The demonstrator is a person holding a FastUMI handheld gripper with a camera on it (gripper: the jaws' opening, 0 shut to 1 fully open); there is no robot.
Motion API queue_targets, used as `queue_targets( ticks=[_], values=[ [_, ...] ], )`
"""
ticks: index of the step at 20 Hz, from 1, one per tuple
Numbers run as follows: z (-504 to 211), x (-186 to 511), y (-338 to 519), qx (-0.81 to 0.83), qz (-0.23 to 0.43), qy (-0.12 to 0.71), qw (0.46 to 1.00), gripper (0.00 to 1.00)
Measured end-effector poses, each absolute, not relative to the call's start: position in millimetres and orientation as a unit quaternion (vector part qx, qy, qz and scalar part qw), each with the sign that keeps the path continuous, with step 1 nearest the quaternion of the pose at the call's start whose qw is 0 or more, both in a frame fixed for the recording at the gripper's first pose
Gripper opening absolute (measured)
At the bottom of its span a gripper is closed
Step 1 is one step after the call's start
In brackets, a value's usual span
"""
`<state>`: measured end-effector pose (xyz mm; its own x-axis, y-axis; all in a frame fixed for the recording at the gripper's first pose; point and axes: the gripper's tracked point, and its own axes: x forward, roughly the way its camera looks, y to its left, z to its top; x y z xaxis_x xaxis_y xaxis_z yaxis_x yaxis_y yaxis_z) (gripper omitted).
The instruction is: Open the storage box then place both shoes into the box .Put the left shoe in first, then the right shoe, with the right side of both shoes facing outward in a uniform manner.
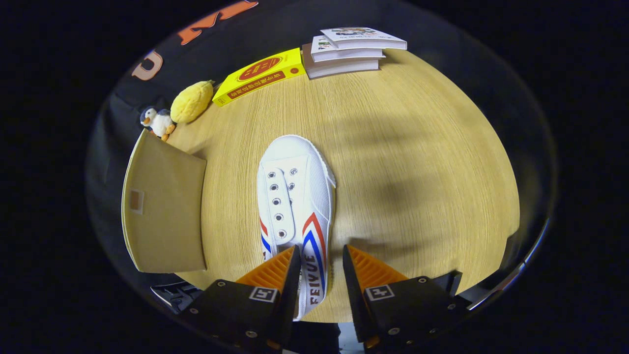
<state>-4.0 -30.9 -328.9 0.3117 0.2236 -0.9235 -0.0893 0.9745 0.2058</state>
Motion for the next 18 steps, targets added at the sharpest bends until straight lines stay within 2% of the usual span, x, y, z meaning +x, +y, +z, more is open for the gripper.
queue_targets(
  ticks=[4, 7, 10, 12, 13, 18],
  values=[
    [-338, 0, -27, 0.034, 0.117, 0.582, 0.804, 0.41],
    [-339, 1, -29, 0.031, 0.114, 0.579, 0.807, 0.28],
    [-336, 4, -32, 0.036, 0.117, 0.564, 0.816, 0.22],
    [-335, 7, -35, 0.071, 0.116, 0.552, 0.823, 0.04],
    [-336, 8, -34, 0.098, 0.109, 0.549, 0.823, 0.0],
    [-317, -1, -10, 0.204, 0.112, 0.526, 0.818, 0.0]
  ],
)
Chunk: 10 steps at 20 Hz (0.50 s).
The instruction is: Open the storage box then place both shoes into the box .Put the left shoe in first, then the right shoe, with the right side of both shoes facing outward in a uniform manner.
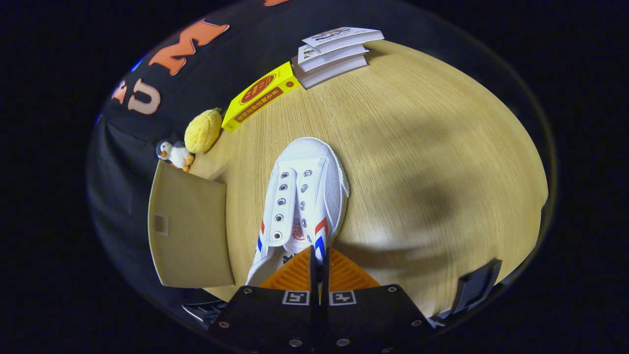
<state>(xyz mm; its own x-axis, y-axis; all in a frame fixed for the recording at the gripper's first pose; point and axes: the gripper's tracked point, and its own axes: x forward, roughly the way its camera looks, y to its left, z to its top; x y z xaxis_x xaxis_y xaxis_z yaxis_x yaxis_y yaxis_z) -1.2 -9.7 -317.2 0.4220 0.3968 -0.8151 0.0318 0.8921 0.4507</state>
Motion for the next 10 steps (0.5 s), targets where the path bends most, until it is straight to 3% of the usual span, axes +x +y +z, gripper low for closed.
queue_targets(
  ticks=[10],
  values=[
    [-208, 1, 76, 0.196, 0.147, 0.459, 0.854, 0.0]
  ],
)
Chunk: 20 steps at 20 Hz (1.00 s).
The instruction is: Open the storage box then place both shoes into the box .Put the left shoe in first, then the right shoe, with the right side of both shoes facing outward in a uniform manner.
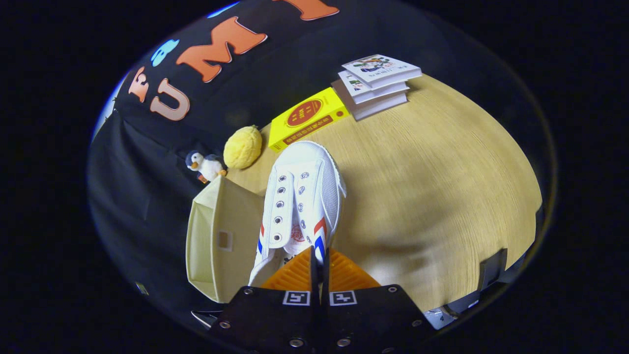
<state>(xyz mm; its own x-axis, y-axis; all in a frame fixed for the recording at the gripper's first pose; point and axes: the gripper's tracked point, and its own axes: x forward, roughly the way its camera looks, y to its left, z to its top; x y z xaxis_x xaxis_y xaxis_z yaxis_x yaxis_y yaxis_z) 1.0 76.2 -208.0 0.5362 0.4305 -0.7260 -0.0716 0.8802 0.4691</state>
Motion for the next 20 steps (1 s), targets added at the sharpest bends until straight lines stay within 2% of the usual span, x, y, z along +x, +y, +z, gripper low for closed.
queue_targets(
  ticks=[4, 10, 20],
  values=[
    [-167, -6, 132, 0.182, 0.174, 0.441, 0.862, 0.0],
    [-148, -21, 212, 0.154, 0.202, 0.442, 0.86, 0.0],
    [-203, -30, 255, 0.035, 0.145, 0.477, 0.866, 0.0]
  ],
)
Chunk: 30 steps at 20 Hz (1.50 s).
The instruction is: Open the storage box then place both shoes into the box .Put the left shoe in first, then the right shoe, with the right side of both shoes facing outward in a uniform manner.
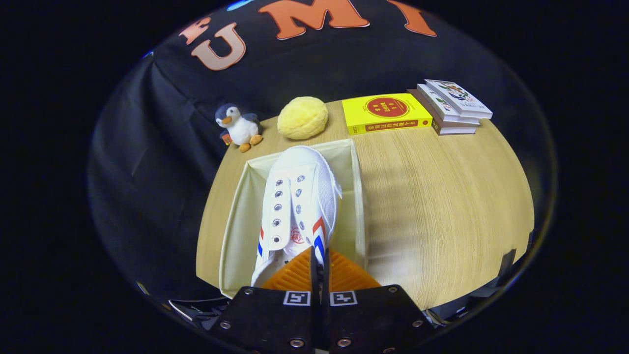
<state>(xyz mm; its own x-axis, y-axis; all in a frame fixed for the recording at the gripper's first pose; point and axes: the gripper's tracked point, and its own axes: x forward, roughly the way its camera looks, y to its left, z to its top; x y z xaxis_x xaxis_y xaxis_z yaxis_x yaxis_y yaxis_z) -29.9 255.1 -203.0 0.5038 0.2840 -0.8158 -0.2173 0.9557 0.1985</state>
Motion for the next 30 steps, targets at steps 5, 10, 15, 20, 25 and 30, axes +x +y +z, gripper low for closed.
queue_targets(
  ticks=[5, 10, 15, 20, 25, 30],
  values=[
    [-225, -20, 248, -0.029, 0.103, 0.479, 0.871, 0.0],
    [-208, -13, 270, -0.015, 0.12, 0.45, 0.885, 0.21],
    [-174, -4, 262, -0.006, 0.121, 0.411, 0.904, 0.86],
    [-127, 2, 247, -0.003, 0.129, 0.356, 0.925, 0.99],
    [-65, 11, 223, -0.006, 0.133, 0.279, 0.951, 0.99],
    [-14, 17, 185, -0.004, 0.118, 0.216, 0.969, 0.98]
  ],
)
